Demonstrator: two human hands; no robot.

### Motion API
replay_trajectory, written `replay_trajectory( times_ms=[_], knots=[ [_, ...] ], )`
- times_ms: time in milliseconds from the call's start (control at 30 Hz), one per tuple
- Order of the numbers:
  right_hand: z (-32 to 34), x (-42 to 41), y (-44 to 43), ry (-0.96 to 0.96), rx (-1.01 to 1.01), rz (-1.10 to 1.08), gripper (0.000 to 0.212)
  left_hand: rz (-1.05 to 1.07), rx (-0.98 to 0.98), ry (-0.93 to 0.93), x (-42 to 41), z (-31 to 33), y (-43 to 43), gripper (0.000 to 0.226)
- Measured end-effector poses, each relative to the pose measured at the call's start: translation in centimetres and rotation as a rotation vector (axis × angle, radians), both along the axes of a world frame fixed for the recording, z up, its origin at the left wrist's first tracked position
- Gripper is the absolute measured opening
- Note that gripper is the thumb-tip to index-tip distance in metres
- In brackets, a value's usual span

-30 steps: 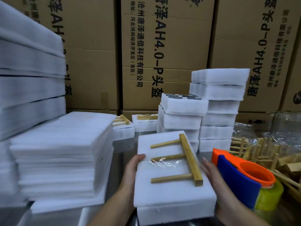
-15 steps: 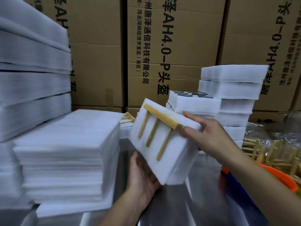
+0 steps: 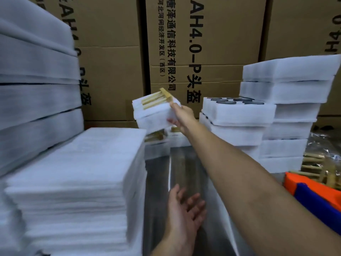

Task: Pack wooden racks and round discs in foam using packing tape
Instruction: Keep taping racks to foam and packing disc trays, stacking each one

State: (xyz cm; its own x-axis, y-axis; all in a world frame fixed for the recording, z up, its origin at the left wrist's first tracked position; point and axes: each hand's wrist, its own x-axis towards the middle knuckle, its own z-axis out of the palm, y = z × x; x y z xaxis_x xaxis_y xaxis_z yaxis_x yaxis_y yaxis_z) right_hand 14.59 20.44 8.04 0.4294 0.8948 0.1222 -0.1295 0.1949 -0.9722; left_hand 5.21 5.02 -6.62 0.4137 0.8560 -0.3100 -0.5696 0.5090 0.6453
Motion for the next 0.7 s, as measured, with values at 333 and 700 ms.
replay_trajectory(
  times_ms=[333, 700],
  knots=[
    [-7.2, 1.3, 2.4, -0.087, -0.186, 0.067, 0.025, -0.022, 0.049, 0.009, 0.3, -0.1, 0.1, 0.047],
    [-5.2, -0.5, -4.3, -0.786, 0.032, 0.051, 0.054, -0.056, 0.098, 0.007, 0.1, 0.1, 0.1, 0.039]
  ],
)
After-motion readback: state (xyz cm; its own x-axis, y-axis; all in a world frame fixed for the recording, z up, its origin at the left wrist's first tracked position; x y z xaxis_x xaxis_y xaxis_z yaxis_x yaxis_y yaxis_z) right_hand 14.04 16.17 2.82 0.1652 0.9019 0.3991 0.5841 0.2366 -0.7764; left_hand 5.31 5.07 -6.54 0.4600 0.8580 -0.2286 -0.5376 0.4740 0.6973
